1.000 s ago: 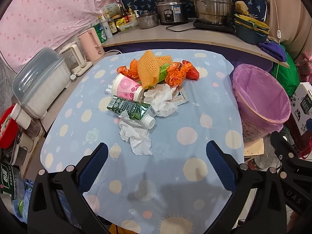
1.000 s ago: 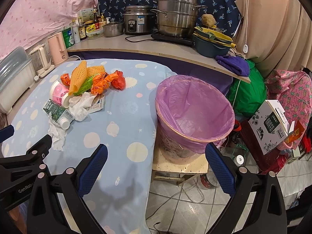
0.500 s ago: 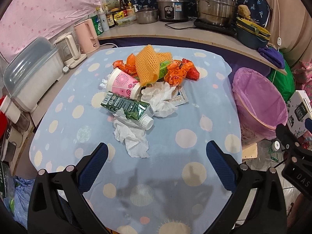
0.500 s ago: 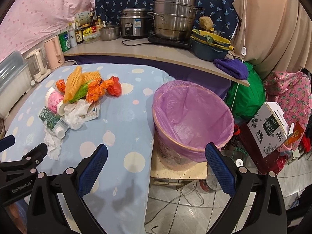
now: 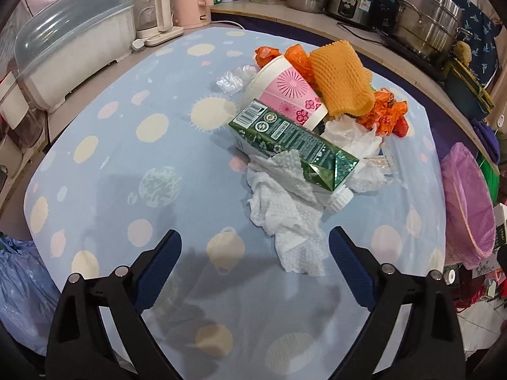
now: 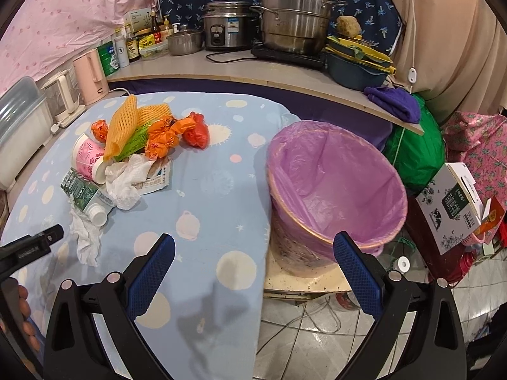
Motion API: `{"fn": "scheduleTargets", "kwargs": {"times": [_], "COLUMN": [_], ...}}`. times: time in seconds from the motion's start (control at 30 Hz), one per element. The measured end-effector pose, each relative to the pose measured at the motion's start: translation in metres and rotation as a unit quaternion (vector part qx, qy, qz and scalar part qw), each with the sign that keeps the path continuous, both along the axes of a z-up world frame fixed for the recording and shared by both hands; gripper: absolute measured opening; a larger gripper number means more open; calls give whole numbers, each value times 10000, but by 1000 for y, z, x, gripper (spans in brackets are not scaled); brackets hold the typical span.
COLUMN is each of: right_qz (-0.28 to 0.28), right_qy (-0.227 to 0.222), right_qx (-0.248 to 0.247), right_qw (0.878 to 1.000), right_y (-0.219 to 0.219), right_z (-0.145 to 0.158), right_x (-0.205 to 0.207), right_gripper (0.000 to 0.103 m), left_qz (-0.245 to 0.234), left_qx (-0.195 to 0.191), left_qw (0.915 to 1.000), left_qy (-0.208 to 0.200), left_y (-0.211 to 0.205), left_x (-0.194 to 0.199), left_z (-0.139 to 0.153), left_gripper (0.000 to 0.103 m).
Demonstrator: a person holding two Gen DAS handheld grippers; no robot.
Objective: Collect trash
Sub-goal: 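Grasp the white tissue with the left tool while the right tool grasps the red plastic bag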
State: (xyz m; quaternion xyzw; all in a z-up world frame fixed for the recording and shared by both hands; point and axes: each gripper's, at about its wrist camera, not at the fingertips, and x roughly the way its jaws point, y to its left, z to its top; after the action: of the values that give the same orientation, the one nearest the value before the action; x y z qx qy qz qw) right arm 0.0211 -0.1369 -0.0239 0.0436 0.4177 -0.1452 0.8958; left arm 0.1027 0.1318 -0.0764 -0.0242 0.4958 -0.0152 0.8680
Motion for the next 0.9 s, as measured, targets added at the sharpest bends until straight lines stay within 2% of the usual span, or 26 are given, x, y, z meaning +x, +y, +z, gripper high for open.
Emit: {"fn": "scheduleTargets", "kwargs": {"times": [0.13,0.27,0.37,0.43,0.7,0.9], "right_qz": [118,195,244,281,390,451], "right_qy": [48,105,137,145,192,74], "right_qx": [-37,-35,-34,-25,150,423], "right_qw": [9999,9997,9996,9995,9989,9981], "right_y": [13,22,27,31,35,28], "right_z": [-6,-11,-15,-17,-29,-33], "right_x": [15,29,38,44,73,113], "right_gripper": [96,96,96,96,93,79], "left_qz": [-67,-144,-285,-356,-696,-801], "left_qx": [-94,-148,-208,-257,-357,-276], "left_qw": [9998,9997,9991,9986,9959,9953], "left_qy": [186,156,233,304,447,467], "left_y": [2,1,-4,-7,-17,-15], "left_x": [13,20,27,30,32,32], "left_z": [-18,-24,-30,-34,-40,-37], "left_gripper": [76,73,61,57,16,12]}}
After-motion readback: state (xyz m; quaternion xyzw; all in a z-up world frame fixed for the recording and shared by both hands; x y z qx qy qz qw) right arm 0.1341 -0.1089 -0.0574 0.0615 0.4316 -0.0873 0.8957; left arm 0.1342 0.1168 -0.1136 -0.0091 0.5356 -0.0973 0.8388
